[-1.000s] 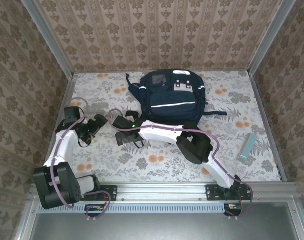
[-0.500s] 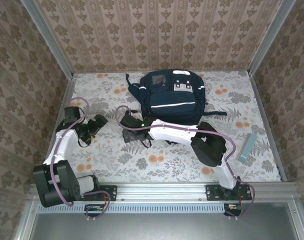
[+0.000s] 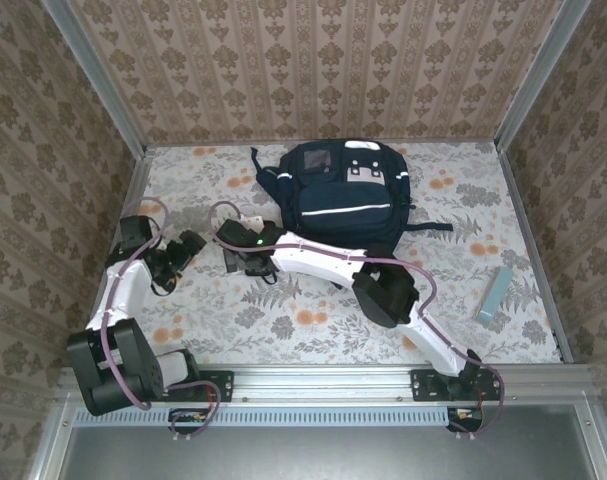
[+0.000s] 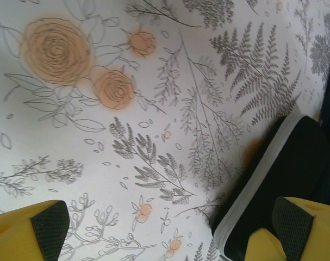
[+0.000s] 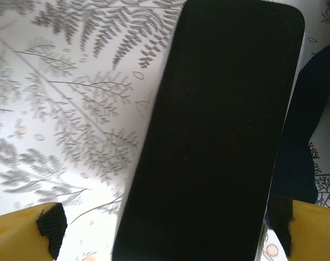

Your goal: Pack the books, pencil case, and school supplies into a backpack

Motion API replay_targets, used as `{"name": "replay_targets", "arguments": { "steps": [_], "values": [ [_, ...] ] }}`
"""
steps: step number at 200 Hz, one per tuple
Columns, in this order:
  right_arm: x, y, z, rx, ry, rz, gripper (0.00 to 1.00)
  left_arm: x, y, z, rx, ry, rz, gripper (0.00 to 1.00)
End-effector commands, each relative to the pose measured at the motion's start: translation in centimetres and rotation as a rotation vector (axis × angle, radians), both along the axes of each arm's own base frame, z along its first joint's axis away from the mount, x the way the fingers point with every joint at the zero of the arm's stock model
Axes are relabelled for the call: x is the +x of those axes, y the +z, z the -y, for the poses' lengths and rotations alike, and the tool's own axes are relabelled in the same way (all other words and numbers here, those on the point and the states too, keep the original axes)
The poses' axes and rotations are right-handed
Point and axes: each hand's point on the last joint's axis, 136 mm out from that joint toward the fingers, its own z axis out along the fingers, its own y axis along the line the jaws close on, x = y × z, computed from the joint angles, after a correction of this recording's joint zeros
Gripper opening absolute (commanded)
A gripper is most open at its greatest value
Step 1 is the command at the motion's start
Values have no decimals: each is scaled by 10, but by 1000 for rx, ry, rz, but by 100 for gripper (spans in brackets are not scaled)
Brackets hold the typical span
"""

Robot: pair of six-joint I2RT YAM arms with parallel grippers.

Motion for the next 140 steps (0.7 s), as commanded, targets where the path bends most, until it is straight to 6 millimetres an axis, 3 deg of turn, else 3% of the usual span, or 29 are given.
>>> {"name": "replay_targets", "arguments": {
  "steps": [1, 45, 88, 114, 140],
  "values": [
    [7, -5, 19, -99, -70, 25, 100, -7, -2, -5, 7, 10, 1, 100],
    [8, -25, 24, -152, -82, 13, 99, -7, -1, -5, -3, 11, 4, 100],
    [3, -36, 17, -130, -56, -38, 92, -6, 1, -4, -14, 11, 11, 100],
    [2, -33, 13, -117, -26, -47, 79, -5, 3, -3, -19, 13, 15, 100],
    [2, -9, 12, -96, 10, -19, 68, -4, 5, -1, -29, 7, 22, 100]
  ]
}}
